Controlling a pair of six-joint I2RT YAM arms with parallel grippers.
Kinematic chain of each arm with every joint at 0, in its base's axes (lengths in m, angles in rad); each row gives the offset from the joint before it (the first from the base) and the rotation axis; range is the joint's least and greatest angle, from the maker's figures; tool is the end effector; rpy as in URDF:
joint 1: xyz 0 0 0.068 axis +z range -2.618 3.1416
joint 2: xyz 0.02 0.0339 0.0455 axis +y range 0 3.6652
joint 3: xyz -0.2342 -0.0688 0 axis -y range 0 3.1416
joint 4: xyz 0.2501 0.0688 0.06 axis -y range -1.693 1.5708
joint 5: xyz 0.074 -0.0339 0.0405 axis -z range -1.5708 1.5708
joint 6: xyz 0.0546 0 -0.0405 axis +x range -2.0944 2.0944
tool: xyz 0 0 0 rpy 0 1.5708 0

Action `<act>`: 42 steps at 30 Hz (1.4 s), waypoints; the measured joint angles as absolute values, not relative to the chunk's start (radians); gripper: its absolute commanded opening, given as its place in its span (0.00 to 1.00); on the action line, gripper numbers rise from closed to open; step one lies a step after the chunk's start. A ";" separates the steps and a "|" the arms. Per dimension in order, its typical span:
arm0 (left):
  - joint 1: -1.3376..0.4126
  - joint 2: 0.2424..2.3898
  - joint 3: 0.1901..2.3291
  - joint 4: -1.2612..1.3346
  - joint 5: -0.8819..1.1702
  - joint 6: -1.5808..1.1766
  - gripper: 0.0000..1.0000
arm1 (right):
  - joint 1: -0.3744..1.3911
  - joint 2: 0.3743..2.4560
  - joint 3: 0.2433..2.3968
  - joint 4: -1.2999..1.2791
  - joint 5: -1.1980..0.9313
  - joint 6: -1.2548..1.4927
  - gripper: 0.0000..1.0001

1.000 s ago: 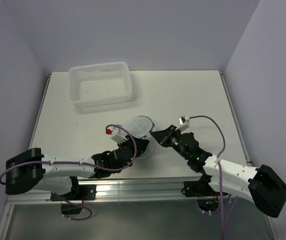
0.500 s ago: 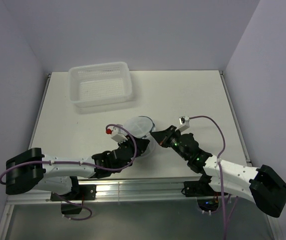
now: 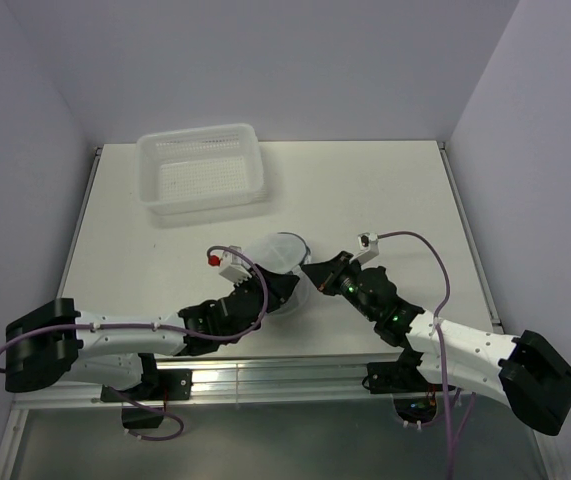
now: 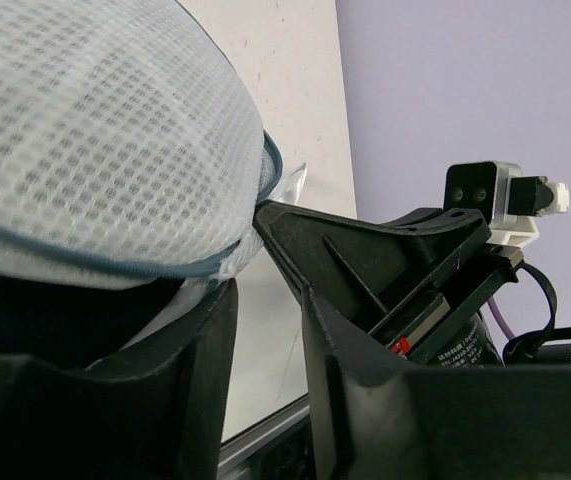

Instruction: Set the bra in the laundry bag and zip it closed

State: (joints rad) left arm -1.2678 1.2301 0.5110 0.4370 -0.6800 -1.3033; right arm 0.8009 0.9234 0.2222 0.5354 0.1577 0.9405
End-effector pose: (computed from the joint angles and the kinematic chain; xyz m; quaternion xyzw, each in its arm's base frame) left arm 0.1167 -0.2582 0.1822 -0.2137 0.7501 -0.4684 0.4152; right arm 0.1695 0.1626 0.1637 0.1038 0.7555 0.4539 0.4610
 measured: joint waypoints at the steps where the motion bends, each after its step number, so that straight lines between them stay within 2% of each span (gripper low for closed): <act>1: -1.266 1.230 0.511 0.439 -0.678 -1.303 0.35 | 0.801 0.923 0.222 0.533 0.158 0.939 0.00; 3: -1.260 1.236 0.511 0.446 -0.673 -1.303 0.29 | 0.803 0.923 0.222 0.529 0.159 0.934 0.00; 6: -1.256 1.245 0.514 0.450 -0.667 -1.298 0.25 | 0.812 0.920 0.222 0.527 0.167 0.927 0.00; 10: -1.254 1.264 0.536 0.440 -0.666 -1.299 0.30 | 0.821 0.899 0.221 0.518 0.176 0.921 0.00; 15: -1.254 1.269 0.539 0.430 -0.653 -1.305 0.42 | 0.822 0.878 0.221 0.500 0.189 0.912 0.00; 18: -1.259 1.269 0.539 0.422 -0.652 -1.306 0.45 | 0.822 0.879 0.221 0.487 0.199 0.907 0.00; 30: -1.299 1.260 0.539 0.367 -0.655 -1.325 0.44 | 0.822 0.894 0.223 0.486 0.210 0.896 0.00; 42: -1.276 1.312 0.540 0.383 -0.663 -1.322 0.38 | 0.842 0.864 0.196 0.518 0.209 0.897 0.00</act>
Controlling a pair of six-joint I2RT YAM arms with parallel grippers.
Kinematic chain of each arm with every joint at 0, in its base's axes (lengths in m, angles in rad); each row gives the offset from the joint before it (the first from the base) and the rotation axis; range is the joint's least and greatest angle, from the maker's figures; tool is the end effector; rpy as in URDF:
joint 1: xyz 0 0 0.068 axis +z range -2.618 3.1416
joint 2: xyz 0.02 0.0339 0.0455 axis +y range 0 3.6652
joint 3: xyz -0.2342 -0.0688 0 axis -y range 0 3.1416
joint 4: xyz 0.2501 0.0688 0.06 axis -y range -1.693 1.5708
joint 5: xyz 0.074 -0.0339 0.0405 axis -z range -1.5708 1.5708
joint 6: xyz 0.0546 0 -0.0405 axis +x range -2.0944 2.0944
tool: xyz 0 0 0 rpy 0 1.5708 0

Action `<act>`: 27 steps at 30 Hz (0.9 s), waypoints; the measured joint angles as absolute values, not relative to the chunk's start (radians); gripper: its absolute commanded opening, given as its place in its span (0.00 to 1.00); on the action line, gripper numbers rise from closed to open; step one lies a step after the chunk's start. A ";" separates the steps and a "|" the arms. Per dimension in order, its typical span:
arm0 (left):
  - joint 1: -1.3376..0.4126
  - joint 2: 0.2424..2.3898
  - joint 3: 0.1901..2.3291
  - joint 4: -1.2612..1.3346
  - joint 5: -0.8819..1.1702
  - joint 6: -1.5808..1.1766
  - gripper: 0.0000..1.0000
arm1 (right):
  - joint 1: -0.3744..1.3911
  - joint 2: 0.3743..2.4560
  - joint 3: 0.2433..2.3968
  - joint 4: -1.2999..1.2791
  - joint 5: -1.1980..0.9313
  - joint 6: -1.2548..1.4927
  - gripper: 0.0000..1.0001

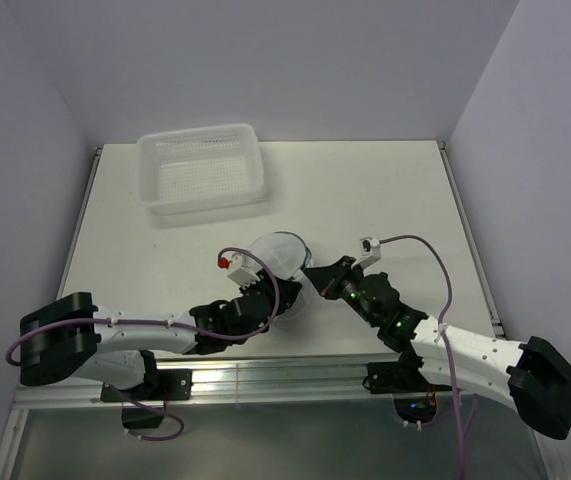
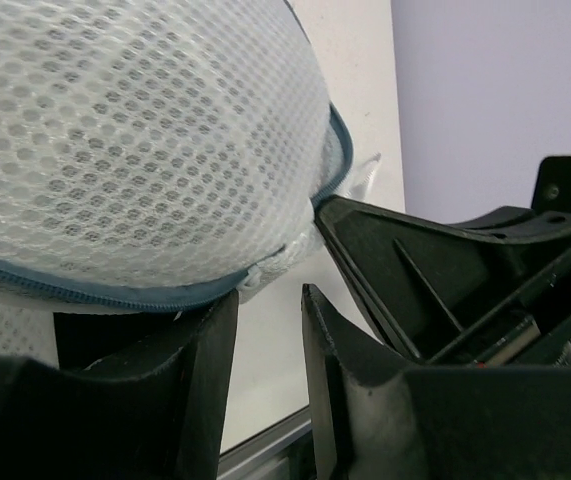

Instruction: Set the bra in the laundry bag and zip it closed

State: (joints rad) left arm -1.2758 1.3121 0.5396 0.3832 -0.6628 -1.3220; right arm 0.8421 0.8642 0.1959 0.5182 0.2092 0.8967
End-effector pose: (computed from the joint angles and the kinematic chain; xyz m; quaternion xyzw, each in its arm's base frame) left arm 0.1163 -0.2671 0.1639 -0.1993 0.7809 -0.4348 0.4017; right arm 0.1599 0.1621 0.1647 0.0886 0.7519 0.4444 0.4790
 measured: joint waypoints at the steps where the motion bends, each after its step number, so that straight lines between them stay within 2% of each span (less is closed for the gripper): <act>1: -1.273 1.319 0.540 0.383 -0.664 -1.322 0.38 | 0.843 0.859 0.192 0.518 0.210 0.896 0.00; 7: -1.272 1.324 0.541 0.393 -0.680 -1.322 0.37 | 0.847 0.830 0.188 0.515 0.210 0.896 0.00; 11: -1.271 1.328 0.541 0.419 -0.684 -1.316 0.25 | 0.852 0.823 0.179 0.525 0.218 0.896 0.00; 17: -1.271 1.346 0.541 0.445 -0.687 -1.295 0.16 | 0.877 0.824 0.152 0.537 0.228 0.897 0.00; 18: -1.271 1.346 0.541 0.447 -0.687 -1.294 0.13 | 0.878 0.823 0.149 0.537 0.230 0.898 0.00; 19: -1.271 1.346 0.541 0.447 -0.687 -1.293 0.06 | 0.879 0.823 0.147 0.538 0.233 0.898 0.00; 21: -1.271 1.346 0.541 0.447 -0.687 -1.293 0.00 | 0.881 0.821 0.141 0.538 0.236 0.900 0.00; 27: -1.271 1.343 0.540 0.437 -0.676 -1.295 0.00 | 0.884 0.817 0.139 0.530 0.247 0.890 0.00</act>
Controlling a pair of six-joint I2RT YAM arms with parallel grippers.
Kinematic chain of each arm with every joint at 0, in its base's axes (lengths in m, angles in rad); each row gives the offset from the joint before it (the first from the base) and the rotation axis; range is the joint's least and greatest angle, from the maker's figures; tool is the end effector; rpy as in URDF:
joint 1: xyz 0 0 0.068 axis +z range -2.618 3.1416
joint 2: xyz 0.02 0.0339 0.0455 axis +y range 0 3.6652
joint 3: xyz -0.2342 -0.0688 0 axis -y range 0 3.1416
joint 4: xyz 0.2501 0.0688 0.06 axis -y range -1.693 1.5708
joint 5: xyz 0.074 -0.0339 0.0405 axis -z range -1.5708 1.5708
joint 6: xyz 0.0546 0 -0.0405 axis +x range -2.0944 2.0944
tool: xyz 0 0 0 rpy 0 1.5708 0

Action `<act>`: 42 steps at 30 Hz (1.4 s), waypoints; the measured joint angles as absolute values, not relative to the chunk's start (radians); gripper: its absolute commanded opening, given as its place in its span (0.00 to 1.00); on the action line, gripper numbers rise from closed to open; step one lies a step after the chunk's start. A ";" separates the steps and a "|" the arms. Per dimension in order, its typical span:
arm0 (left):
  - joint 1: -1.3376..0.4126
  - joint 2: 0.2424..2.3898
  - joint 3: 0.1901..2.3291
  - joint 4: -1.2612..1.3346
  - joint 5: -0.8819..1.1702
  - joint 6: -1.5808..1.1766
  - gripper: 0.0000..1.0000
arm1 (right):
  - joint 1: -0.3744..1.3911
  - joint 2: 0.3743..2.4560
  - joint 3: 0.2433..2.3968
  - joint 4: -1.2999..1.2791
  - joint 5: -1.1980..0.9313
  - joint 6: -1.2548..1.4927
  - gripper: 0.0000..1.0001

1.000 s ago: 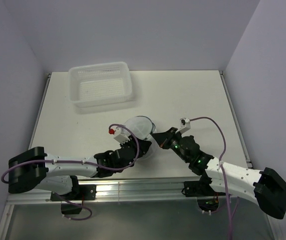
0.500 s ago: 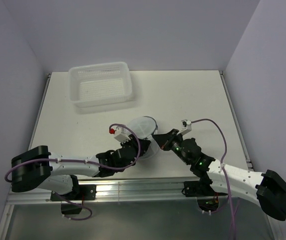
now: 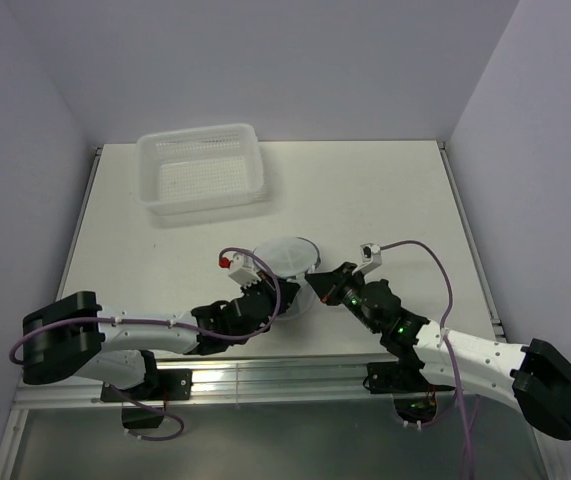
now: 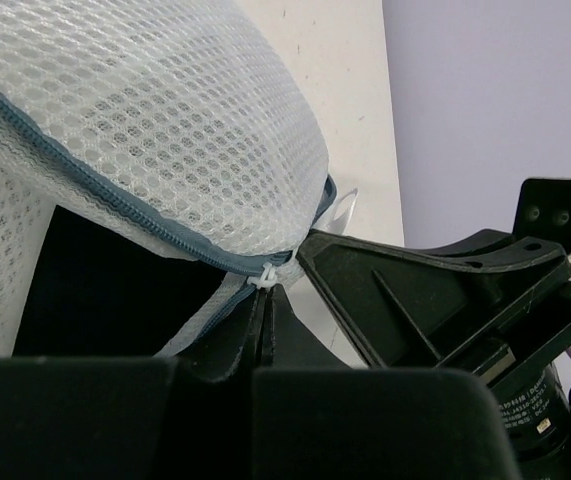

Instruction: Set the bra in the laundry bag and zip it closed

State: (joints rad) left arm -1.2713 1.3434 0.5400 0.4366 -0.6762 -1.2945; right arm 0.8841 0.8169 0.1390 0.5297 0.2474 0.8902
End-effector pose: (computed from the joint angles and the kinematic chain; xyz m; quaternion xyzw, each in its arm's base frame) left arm 0.1191 -0.2697 0.1615 -0.1968 0.7753 -0.4346 0.4138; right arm 0.1483 0.1599 0.1554 0.0828 0.7515 0.4432 0.4816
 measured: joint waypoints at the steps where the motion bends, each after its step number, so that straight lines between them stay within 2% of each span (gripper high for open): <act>1: -1.271 1.340 0.537 0.436 -0.671 -1.295 0.00 | 0.884 0.818 0.140 0.528 0.246 0.886 0.00; 17: -1.285 1.100 0.373 0.375 -0.621 -1.290 0.00 | 0.651 0.893 0.258 0.505 0.052 0.769 0.00; 25: -1.289 0.979 0.297 0.278 -0.609 -1.276 0.00 | 0.422 1.039 0.344 0.532 -0.094 0.745 0.00; 30: -1.290 0.961 0.313 0.257 -0.616 -1.213 0.00 | 0.406 1.062 0.392 0.538 -0.184 0.736 0.00; 31: -1.290 0.974 0.328 0.258 -0.614 -1.197 0.04 | 0.408 1.056 0.391 0.537 -0.194 0.734 0.00; 33: -1.290 1.018 0.379 0.268 -0.607 -1.167 0.21 | 0.413 1.040 0.384 0.538 -0.208 0.733 0.00; 34: -1.290 1.042 0.409 0.281 -0.604 -1.156 0.32 | 0.414 1.030 0.376 0.538 -0.212 0.733 0.00; 39: -1.260 1.142 0.537 0.314 -0.597 -1.137 0.44 | 0.415 0.987 0.322 0.536 -0.230 0.734 0.00; 42: -1.193 1.162 0.543 0.342 -0.561 -1.137 0.48 | 0.414 0.987 0.318 0.532 -0.235 0.734 0.00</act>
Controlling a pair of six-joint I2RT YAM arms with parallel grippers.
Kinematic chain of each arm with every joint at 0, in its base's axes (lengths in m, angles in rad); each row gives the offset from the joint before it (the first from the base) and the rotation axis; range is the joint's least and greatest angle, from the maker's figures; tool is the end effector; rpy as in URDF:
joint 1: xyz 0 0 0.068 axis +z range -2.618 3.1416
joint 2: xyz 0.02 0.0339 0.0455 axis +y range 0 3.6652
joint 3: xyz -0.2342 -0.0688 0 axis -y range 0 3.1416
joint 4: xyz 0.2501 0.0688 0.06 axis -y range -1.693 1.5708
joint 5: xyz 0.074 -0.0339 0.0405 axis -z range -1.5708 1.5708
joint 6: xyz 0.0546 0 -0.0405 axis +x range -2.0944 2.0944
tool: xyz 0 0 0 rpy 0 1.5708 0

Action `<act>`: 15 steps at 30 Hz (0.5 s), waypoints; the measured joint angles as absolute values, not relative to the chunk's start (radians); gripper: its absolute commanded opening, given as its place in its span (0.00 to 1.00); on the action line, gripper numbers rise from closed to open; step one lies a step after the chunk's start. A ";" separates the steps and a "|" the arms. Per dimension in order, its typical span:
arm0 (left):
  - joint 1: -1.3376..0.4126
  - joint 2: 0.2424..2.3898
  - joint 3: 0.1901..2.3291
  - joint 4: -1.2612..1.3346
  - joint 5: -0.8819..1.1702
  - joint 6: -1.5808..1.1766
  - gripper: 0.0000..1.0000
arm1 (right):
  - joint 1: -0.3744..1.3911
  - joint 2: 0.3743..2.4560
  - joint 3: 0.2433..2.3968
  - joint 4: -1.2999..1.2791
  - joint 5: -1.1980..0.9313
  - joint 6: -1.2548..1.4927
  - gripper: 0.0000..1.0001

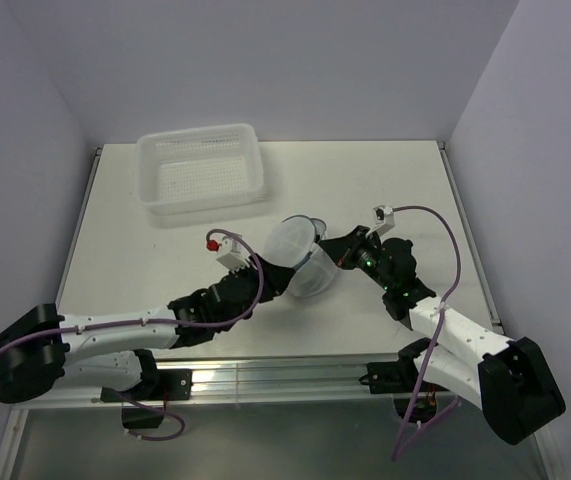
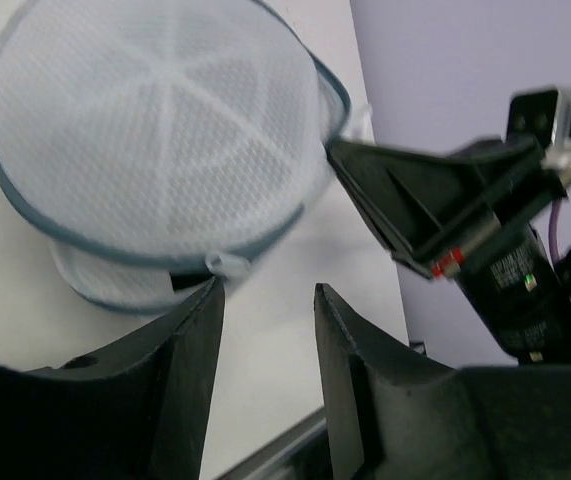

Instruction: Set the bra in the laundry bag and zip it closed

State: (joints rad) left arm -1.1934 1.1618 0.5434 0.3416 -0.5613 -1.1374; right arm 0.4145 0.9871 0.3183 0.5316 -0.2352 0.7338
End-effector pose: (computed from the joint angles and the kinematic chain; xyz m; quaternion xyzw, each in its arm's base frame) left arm 0.1306 -0.2506 0.1994 -0.1454 0.7711 -0.4451 0.4315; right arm 0.2239 0.1124 0.1835 0.0429 0.7514 0.4286 0.4998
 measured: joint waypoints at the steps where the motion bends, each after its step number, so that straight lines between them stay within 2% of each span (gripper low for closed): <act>1: -1.163 1.169 0.543 0.347 -0.542 -1.137 0.48 | 0.415 0.986 0.318 0.532 -0.238 0.734 0.00; 5: -1.101 1.191 0.548 0.350 -0.503 -1.137 0.48 | 0.415 0.985 0.318 0.532 -0.247 0.734 0.00; 15: -1.100 1.240 0.575 0.326 -0.422 -1.171 0.45 | 0.415 0.976 0.318 0.532 -0.253 0.734 0.00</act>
